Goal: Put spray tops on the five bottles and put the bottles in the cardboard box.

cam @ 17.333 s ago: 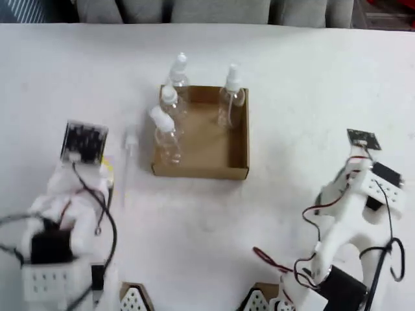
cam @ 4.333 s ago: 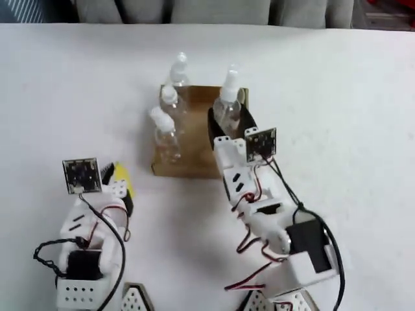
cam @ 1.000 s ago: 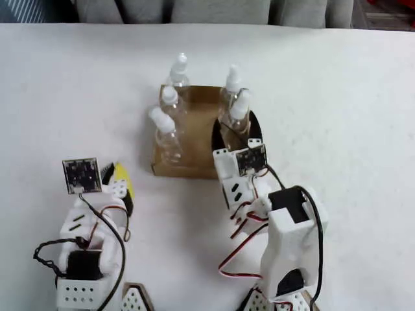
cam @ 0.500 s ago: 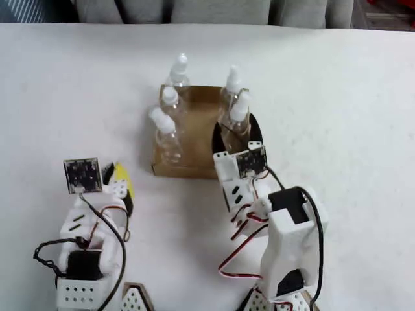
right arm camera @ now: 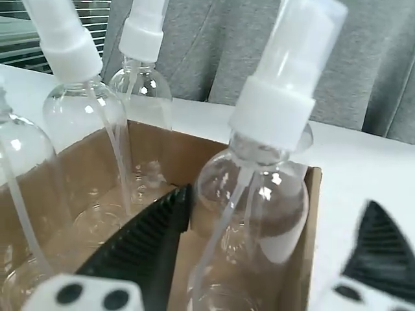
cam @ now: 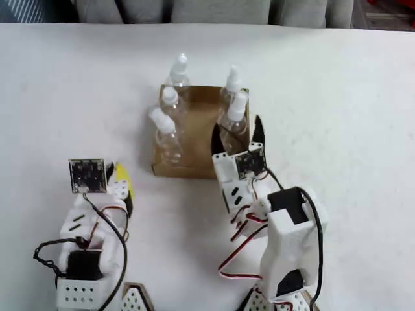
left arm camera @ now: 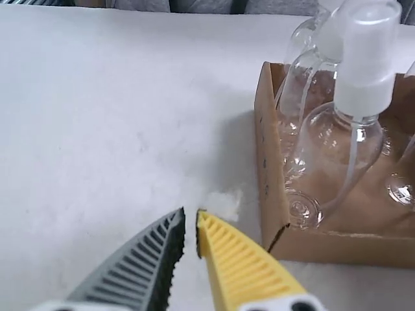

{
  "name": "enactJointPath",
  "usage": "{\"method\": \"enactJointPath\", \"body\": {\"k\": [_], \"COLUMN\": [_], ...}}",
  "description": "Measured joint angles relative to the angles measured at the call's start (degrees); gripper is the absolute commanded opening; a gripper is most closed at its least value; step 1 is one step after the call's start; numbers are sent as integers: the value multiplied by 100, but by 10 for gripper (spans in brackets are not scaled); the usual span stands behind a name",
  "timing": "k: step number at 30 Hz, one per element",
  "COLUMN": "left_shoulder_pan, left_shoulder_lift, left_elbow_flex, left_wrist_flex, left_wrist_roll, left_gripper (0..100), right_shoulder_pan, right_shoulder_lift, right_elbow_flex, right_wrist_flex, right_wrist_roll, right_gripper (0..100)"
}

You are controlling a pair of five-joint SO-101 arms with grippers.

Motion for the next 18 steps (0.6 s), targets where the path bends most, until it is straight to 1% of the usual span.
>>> {"method": "enactJointPath", "body": {"k": [10,15,18], "left_shoulder_pan": [0,0,0], "left_shoulder_lift": [0,0,0], "left_elbow_flex": [0,0,0], "left_wrist_flex": [0,0,0], "left_wrist_roll": [0,0,0], "left_gripper": [50,50,50], "right_shoulder_pan": [-9,-9,-9], "right_shoulder_lift": [-123,-879,-1336], "right_elbow_flex": [105,501,782], "right_wrist_flex": [0,0,0], "right_wrist_roll": [9,9,-185], "right_gripper": [406,406,406]}}
